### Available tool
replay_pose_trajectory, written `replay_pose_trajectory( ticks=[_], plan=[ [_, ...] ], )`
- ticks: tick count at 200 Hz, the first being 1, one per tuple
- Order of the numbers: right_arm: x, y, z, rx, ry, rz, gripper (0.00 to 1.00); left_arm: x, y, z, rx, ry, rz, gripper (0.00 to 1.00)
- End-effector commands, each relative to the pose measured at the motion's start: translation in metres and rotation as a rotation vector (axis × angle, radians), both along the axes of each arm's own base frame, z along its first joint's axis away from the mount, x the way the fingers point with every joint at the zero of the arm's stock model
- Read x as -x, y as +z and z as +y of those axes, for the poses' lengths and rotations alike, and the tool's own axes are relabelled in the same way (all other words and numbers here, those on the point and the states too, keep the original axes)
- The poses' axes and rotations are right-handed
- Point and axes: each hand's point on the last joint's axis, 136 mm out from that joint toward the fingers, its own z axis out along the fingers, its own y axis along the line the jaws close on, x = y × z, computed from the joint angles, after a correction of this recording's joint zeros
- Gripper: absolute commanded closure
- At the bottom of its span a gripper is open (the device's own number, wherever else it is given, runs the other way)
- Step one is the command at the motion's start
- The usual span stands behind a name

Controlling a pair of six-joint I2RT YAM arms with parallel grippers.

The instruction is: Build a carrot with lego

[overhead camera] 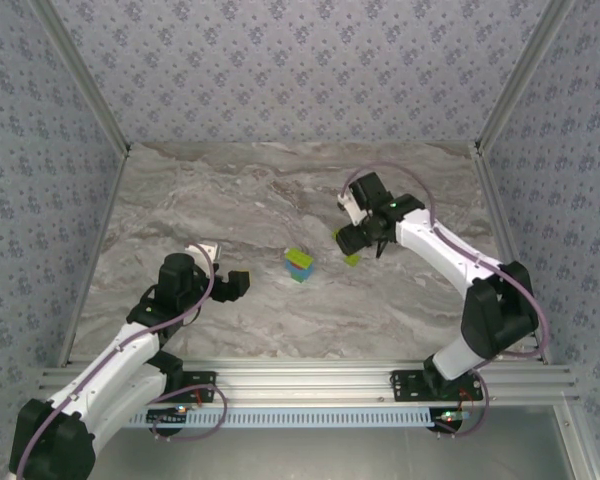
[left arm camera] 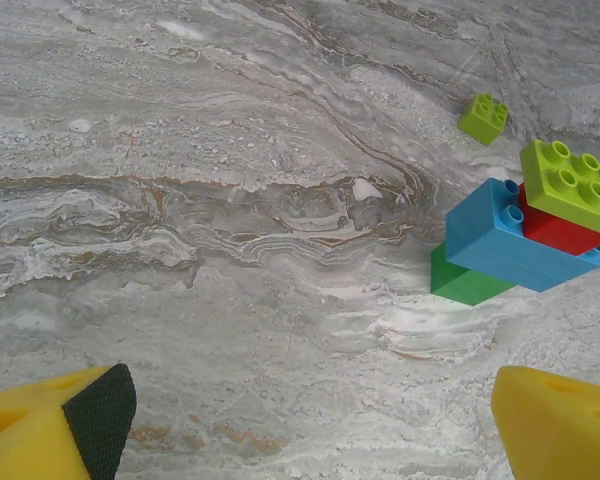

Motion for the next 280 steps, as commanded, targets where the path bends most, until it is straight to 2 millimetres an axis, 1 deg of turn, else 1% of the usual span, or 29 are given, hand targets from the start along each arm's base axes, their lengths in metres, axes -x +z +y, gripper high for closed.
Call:
replay_pose_trajectory(
  ticks=[1,3,9,17,29,34,59,98,120,131,141,175,201,213,225,243,260,276,280],
  plan=[
    [-0.009,-0.007,0.014,-0.045,0.041,-0.012,0.27,-0.007,0.029,-0.008,0.026,-0.031,-0.078,0.07],
    [-0.003,-0.017,0.012,-0.037,0.045,0.012,0.27,-0.007,0.029,-0.008,0.025,-0.03,-0.078,0.07],
    [-0.002,-0.027,0.012,-0.028,0.059,0.028,0.26,-0.007,0.029,-0.008,0.025,-0.031,-0.076,0.07],
    [-0.003,-0.034,0.011,-0.016,0.067,0.033,0.26,-0.007,0.029,-0.008,0.025,-0.029,-0.078,0.07],
    [-0.001,-0.048,0.004,0.014,0.064,0.062,0.26,-0.007,0.028,-0.008,0.025,-0.03,-0.075,0.07],
    [-0.005,-0.05,0.004,0.006,0.063,0.049,0.26,-0.007,0.029,-0.008,0.026,-0.031,-0.077,0.07],
    [-0.004,-0.066,0.002,-0.021,0.078,0.087,0.27,-0.007,0.029,-0.009,0.027,-0.032,-0.077,0.07],
    [-0.009,-0.081,0.0,-0.011,0.088,0.117,0.29,-0.007,0.029,-0.009,0.027,-0.035,-0.077,0.07],
    [-0.008,-0.089,0.003,-0.025,0.099,0.142,0.3,-0.007,0.029,-0.009,0.026,-0.032,-0.077,0.07],
    [-0.008,-0.094,0.003,-0.018,0.1,0.153,0.32,-0.007,0.03,-0.009,0.027,-0.033,-0.078,0.07],
    [-0.008,-0.096,0.002,-0.009,0.102,0.163,0.37,-0.007,0.029,-0.009,0.025,-0.032,-0.076,0.07],
    [-0.007,-0.099,0.002,-0.007,0.108,0.177,0.48,-0.007,0.029,-0.009,0.026,-0.033,-0.076,0.07],
    [-0.006,-0.1,0.004,-0.007,0.113,0.191,0.58,-0.007,0.029,-0.009,0.025,-0.032,-0.075,0.07],
    [-0.006,-0.098,0.004,-0.013,0.115,0.182,0.63,-0.007,0.029,-0.009,0.026,-0.031,-0.076,0.07],
    [-0.006,-0.094,0.006,-0.034,0.114,0.17,0.64,-0.008,0.029,-0.008,0.026,-0.026,-0.075,0.07],
    [-0.004,-0.077,0.01,-0.064,0.118,0.14,0.65,-0.009,0.032,-0.005,0.029,0.0,-0.064,0.07],
    [0.001,-0.051,0.017,-0.092,0.138,0.097,0.66,-0.01,0.038,-0.003,0.06,0.041,-0.023,0.07],
    [0.006,-0.017,0.031,-0.134,0.182,0.032,0.66,-0.009,0.051,-0.007,0.15,0.068,0.017,0.09],
    [0.013,-0.011,0.034,-0.133,0.197,0.035,0.66,-0.009,0.055,-0.009,0.174,0.076,0.03,0.09]
  ],
)
